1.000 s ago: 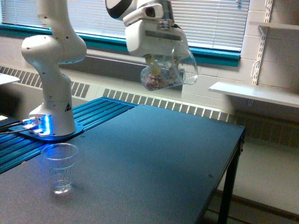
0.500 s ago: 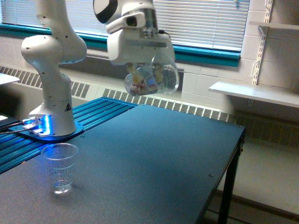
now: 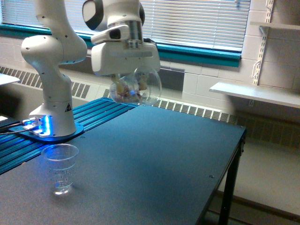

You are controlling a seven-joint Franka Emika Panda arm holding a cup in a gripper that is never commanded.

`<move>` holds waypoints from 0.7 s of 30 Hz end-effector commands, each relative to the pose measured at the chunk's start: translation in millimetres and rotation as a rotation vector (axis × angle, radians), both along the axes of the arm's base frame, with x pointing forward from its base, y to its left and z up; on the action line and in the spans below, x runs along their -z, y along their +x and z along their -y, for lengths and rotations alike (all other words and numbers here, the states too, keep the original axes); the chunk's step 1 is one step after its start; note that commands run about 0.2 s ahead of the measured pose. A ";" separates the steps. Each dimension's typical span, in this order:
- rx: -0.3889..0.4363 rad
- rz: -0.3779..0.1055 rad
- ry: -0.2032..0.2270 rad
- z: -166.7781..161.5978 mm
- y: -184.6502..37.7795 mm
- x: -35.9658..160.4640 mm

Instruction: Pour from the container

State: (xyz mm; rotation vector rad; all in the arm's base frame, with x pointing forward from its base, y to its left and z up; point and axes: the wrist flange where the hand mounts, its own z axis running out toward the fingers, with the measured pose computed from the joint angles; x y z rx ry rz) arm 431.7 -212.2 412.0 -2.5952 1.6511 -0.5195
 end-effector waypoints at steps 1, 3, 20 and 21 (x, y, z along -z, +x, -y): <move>0.002 -0.019 -0.006 13.5 -22.2 4.6; 0.010 -0.026 0.001 17.0 -29.6 7.8; 0.067 -0.109 0.028 44.0 -93.6 39.3; 0.067 -0.112 0.031 44.0 -96.8 40.7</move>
